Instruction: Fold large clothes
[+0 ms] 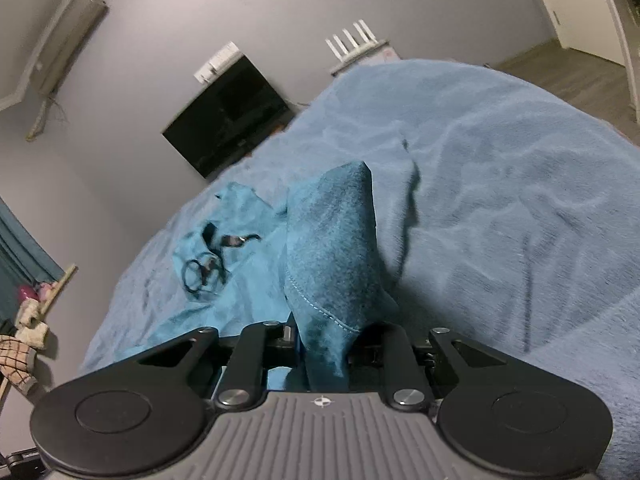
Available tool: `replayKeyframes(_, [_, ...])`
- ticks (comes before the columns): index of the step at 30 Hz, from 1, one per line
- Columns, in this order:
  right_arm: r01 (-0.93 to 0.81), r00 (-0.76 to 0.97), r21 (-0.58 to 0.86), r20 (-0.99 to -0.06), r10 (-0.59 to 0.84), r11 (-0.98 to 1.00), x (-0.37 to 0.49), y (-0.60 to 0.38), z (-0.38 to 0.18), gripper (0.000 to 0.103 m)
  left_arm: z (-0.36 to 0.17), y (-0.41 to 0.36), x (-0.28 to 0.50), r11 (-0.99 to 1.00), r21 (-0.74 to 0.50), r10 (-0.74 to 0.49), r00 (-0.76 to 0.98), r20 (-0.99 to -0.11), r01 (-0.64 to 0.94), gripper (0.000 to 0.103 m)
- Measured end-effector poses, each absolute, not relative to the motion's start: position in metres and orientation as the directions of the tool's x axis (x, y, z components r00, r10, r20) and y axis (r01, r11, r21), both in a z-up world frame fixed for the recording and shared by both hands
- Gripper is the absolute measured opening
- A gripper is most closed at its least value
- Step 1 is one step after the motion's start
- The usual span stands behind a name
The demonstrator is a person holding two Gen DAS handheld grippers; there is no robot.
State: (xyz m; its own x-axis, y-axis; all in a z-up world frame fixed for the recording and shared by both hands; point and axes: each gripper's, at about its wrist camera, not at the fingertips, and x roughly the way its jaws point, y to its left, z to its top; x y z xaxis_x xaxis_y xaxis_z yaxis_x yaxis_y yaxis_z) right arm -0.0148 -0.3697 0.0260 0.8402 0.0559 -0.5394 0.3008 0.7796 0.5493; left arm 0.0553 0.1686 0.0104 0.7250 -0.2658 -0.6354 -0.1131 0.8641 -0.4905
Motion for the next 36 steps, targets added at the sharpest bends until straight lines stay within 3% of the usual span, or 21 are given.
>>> replayKeyframes(1, [0.314, 0.831, 0.550, -0.553, 0.055, 0.774, -0.014, -0.373, 0.023, 0.025, 0.011, 0.168, 0.055, 0.873, -0.470, -0.241, 0.722, -0.648, -0.131, 0.022])
replayKeyframes(2, [0.328, 0.819, 0.547, -0.571, 0.057, 0.770, -0.009, -0.375, 0.020, 0.027, 0.012, 0.170, 0.055, 0.882, -0.446, -0.208, 0.721, -0.661, -0.154, 0.032])
replayKeyframes(4, [0.365, 0.797, 0.518, -0.603, 0.027, 0.774, -0.003, -0.378, 0.018, 0.046, 0.018, 0.170, 0.053, 0.899, -0.386, -0.124, 0.723, -0.679, -0.209, 0.050])
replayKeyframes(5, [0.389, 0.790, 0.499, -0.613, -0.002, 0.774, -0.003, -0.379, 0.019, 0.053, 0.023, 0.171, 0.050, 0.902, -0.352, -0.066, 0.727, -0.684, -0.250, 0.067])
replayKeyframes(6, [0.412, 0.787, 0.479, -0.615, -0.039, 0.775, -0.003, -0.381, 0.021, 0.064, 0.028, 0.174, 0.047, 0.900, -0.323, -0.004, 0.736, -0.677, -0.292, 0.074])
replayKeyframes(9, [0.453, 0.803, 0.390, -0.570, -0.176, 0.802, -0.005, -0.384, 0.036, 0.074, 0.050, 0.179, 0.037, 0.906, -0.272, 0.111, 0.803, -0.585, -0.323, 0.078])
replayKeyframes(11, [0.451, 0.823, 0.334, -0.515, -0.241, 0.828, -0.007, -0.382, 0.048, 0.076, 0.061, 0.175, 0.038, 0.926, -0.262, 0.089, 0.832, -0.547, -0.271, 0.083])
replayKeyframes(16, [0.319, 0.876, 0.223, -0.439, -0.197, 0.921, 0.007, -0.362, 0.066, 0.080, 0.059, 0.142, 0.061, 0.971, -0.218, -0.041, 0.824, -0.564, -0.101, 0.083])
replayKeyframes(21, [0.166, 0.832, 0.152, -0.551, -0.056, 0.974, 0.047, -0.328, 0.045, 0.083, 0.034, 0.101, 0.091, 0.987, -0.161, -0.128, 0.747, -0.652, 0.029, 0.083])
replayKeyframes(25, [0.105, 0.775, 0.060, -0.630, -0.044, 0.993, 0.082, -0.308, 0.024, 0.083, 0.015, 0.074, 0.121, 0.989, -0.106, -0.146, 0.706, -0.693, 0.100, 0.083])
replayKeyframes(29, [0.094, 0.753, -0.012, -0.654, -0.079, 0.995, 0.110, -0.301, 0.008, 0.083, -0.006, 0.059, 0.150, 0.990, -0.081, -0.141, 0.680, -0.720, 0.119, 0.083])
replayKeyframes(36, [0.109, 0.765, 0.008, -0.640, -0.078, 0.994, 0.157, -0.308, -0.017, 0.083, -0.021, 0.055, 0.202, 0.992, -0.073, -0.124, 0.670, -0.732, 0.104, 0.083])
